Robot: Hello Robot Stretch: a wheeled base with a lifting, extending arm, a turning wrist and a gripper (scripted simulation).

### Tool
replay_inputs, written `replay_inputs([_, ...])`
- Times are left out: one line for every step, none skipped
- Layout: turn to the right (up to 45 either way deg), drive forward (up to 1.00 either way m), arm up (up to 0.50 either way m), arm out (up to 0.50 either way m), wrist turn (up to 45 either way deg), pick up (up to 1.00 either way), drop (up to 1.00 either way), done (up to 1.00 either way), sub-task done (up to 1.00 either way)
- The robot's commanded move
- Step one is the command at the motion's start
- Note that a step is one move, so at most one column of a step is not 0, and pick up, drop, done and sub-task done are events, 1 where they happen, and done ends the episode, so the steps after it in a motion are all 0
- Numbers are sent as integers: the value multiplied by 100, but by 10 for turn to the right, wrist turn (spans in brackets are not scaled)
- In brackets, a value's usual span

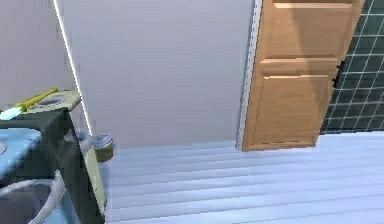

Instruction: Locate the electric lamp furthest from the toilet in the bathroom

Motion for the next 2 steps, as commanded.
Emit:
replay_inputs([0, 15, 0, 0, 0, 0, 0, 0, 0])
replay_inputs([-450, 0, 0, 0, 0, 0, 0, 0, 0])
